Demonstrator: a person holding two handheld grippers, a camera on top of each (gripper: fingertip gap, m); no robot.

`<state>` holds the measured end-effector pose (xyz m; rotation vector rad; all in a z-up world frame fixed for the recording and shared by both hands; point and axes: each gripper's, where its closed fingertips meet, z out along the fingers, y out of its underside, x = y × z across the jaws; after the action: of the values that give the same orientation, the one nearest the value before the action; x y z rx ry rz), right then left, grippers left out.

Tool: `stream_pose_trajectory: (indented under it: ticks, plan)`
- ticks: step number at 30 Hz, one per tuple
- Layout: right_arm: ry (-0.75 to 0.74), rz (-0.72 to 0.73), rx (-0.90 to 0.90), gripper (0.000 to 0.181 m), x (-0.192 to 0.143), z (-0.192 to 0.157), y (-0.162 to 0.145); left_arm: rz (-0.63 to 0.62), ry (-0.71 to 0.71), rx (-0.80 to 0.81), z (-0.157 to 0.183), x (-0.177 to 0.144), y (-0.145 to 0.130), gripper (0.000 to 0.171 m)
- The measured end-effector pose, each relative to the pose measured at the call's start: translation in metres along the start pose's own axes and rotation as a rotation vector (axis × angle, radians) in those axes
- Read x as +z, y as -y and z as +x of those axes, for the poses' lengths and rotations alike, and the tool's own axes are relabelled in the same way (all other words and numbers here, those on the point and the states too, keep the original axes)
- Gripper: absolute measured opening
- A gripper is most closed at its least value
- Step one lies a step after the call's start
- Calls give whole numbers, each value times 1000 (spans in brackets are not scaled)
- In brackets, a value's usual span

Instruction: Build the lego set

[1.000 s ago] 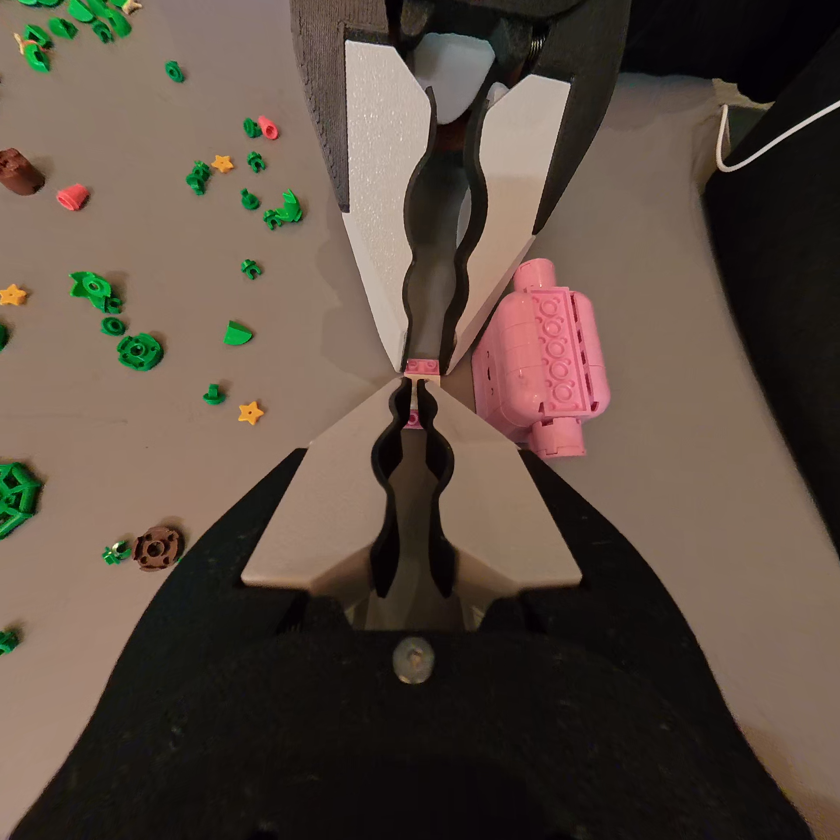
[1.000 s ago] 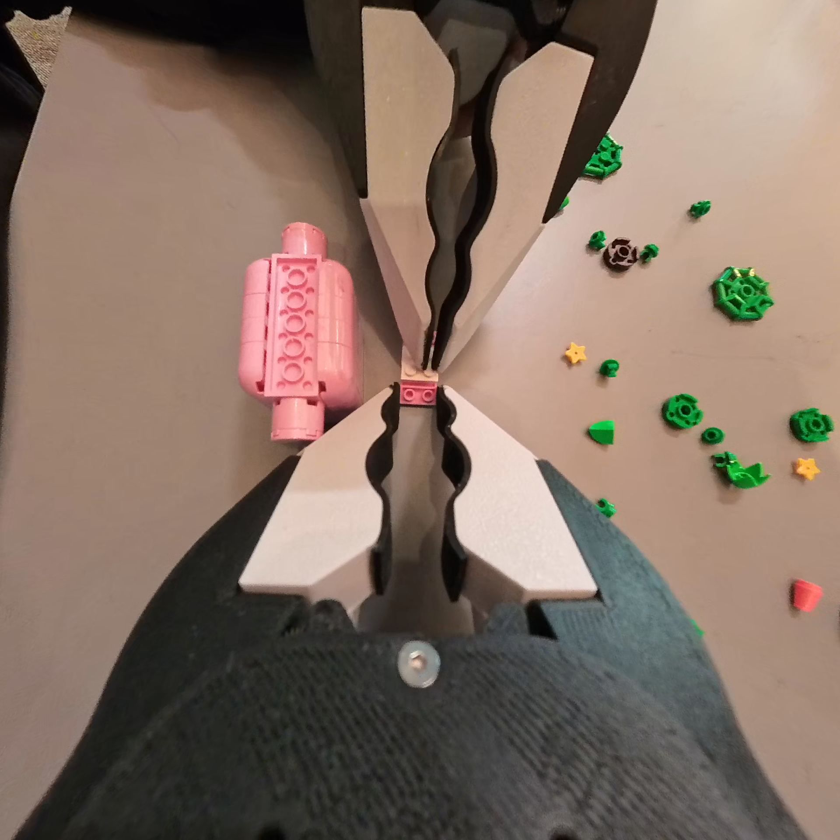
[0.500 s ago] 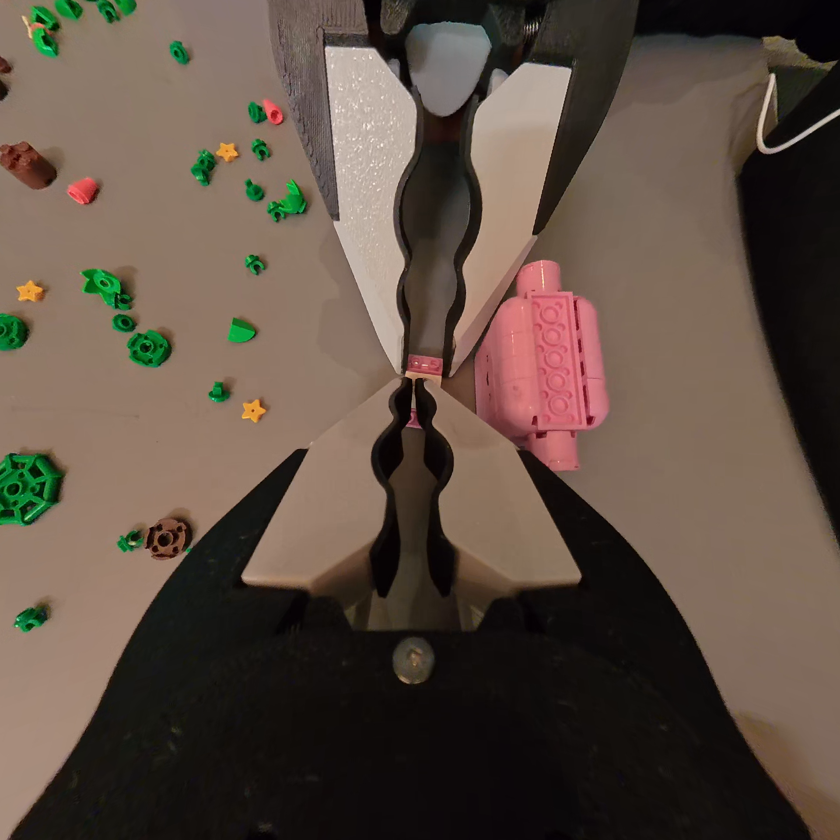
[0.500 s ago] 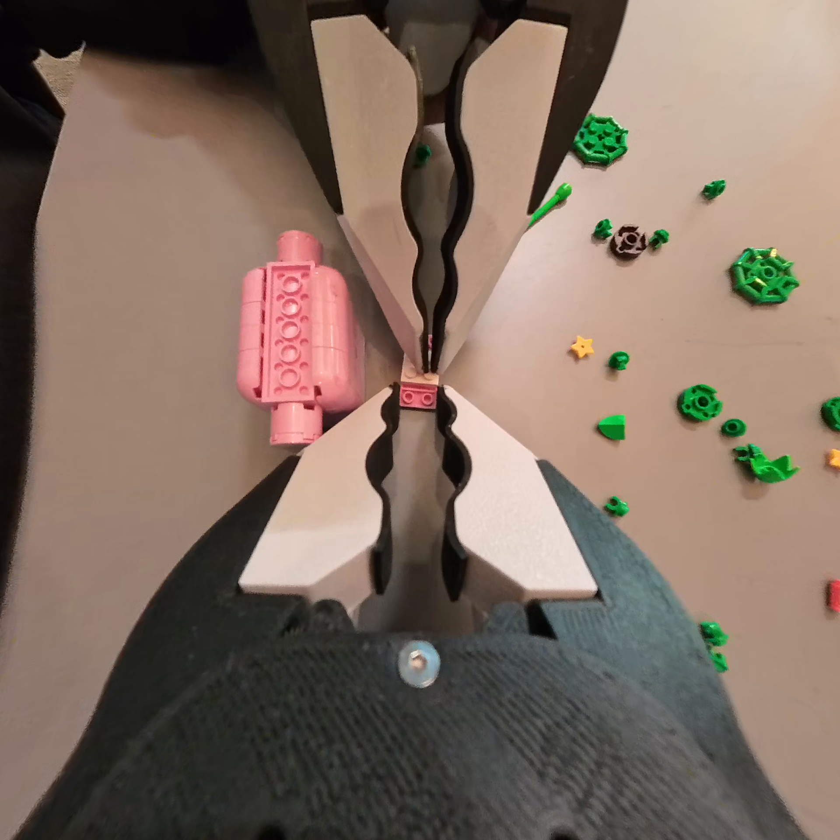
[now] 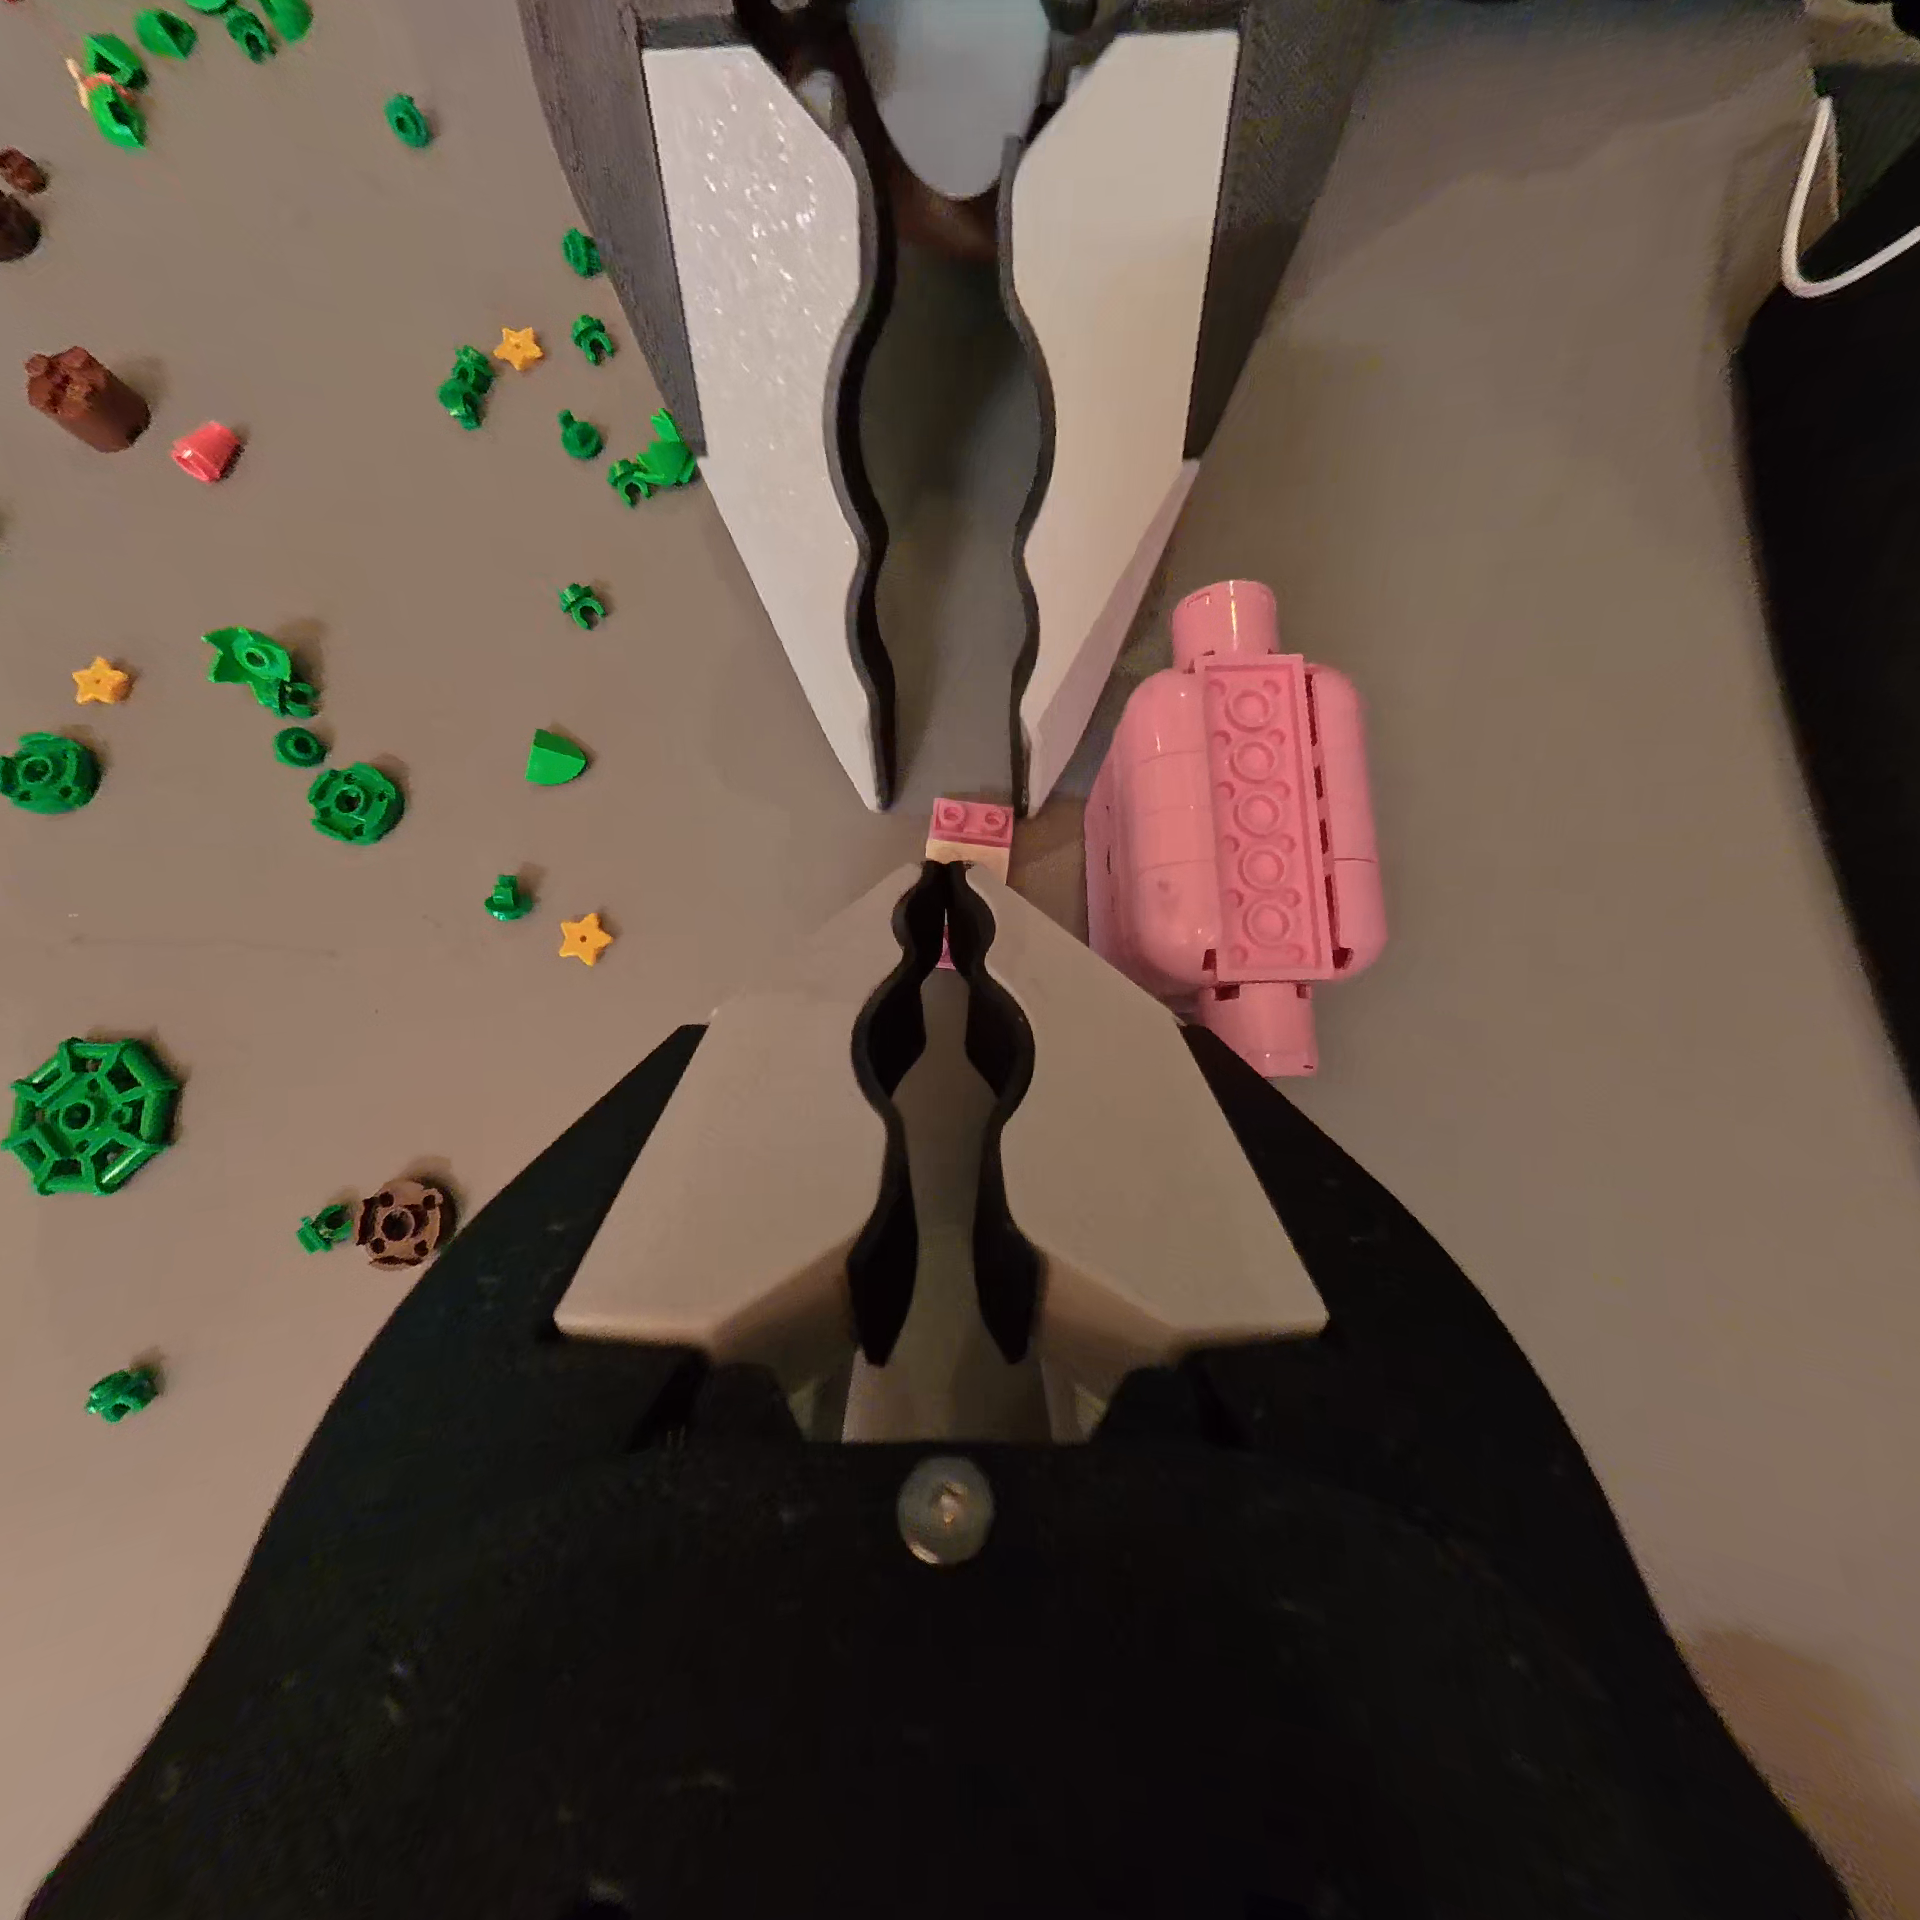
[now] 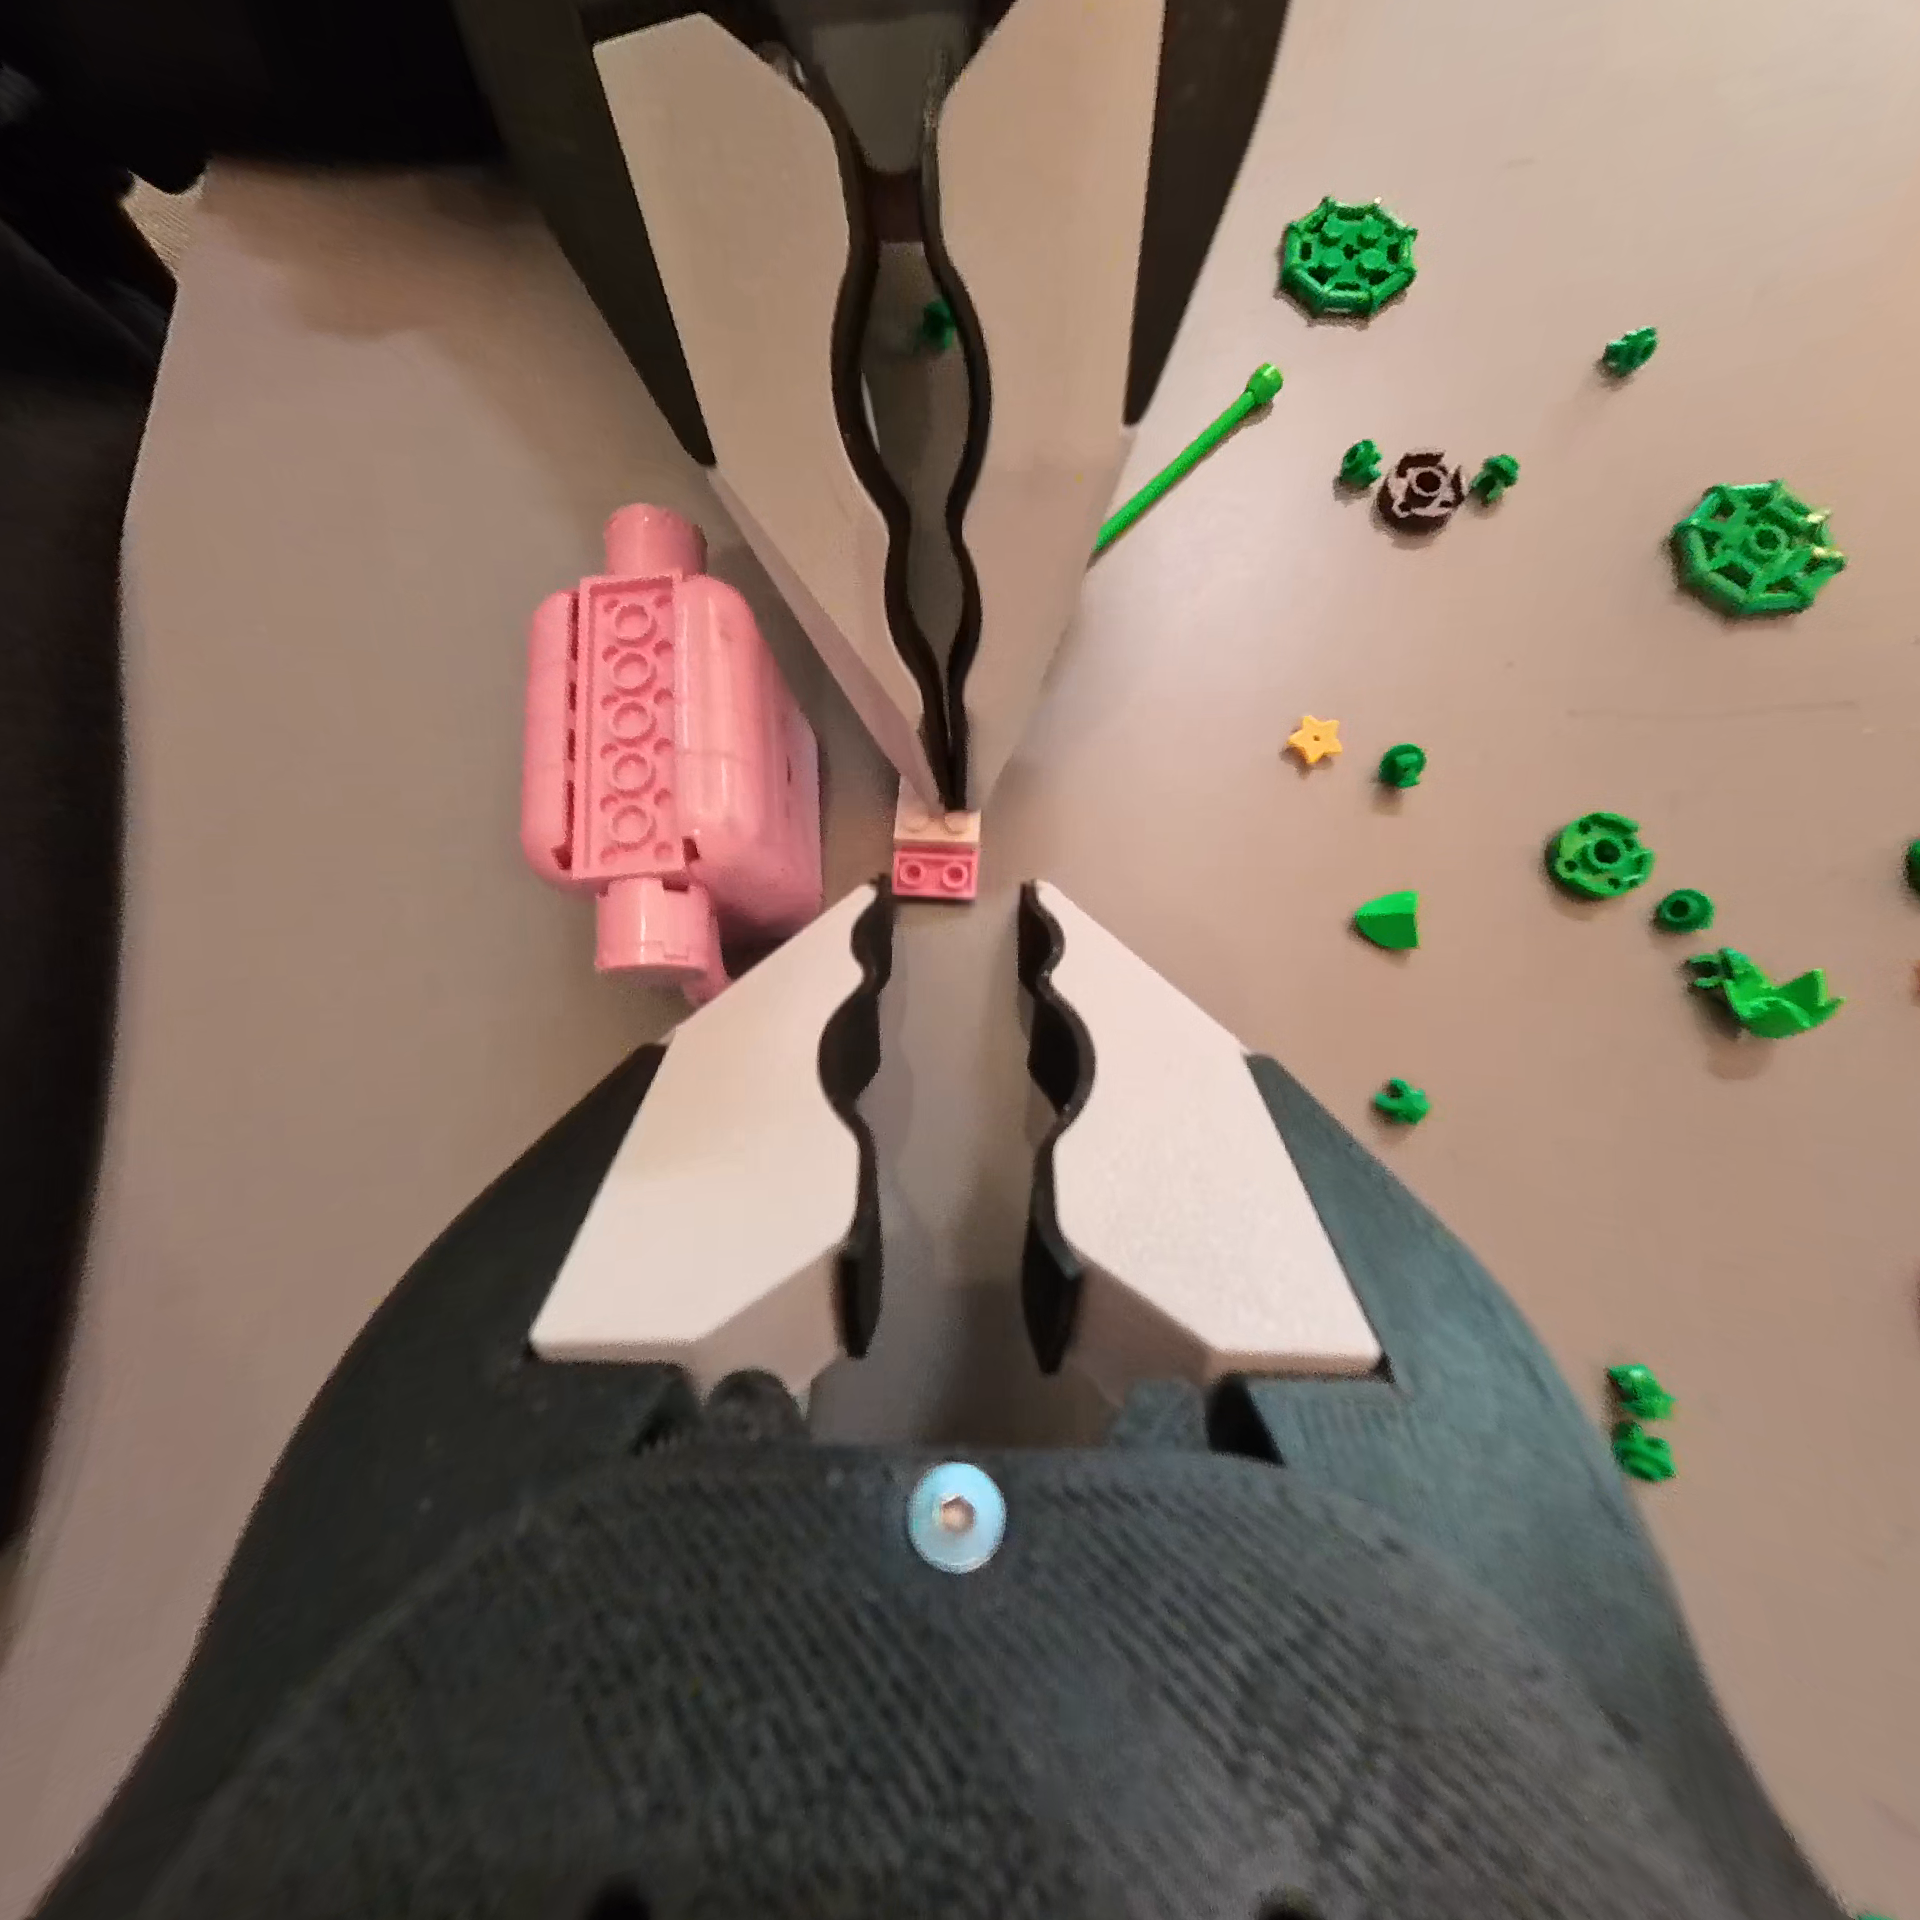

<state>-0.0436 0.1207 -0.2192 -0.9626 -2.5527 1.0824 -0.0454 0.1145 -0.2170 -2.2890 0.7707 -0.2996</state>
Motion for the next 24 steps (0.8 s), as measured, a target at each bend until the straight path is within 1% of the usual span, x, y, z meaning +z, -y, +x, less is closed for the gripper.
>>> stream_pose_trajectory:
  ticks: [1,4,13,21,24]
  plan:
    - [7,0,6,22,-1,0,-1,2,0,1,0,0,0,0]
    - [32,6,10,9,-1,-3,-1,11,-2,7,0,0,0,0]
    - [33,17,10,2,1,-2,0,49,-33,-8,1,-1,1,0]
    - [47,41,20,1,3,-5,3,72,-55,-22,3,-2,3,0]
    - [50,41,24,1,4,-5,4,54,-46,-22,3,-2,2,0]
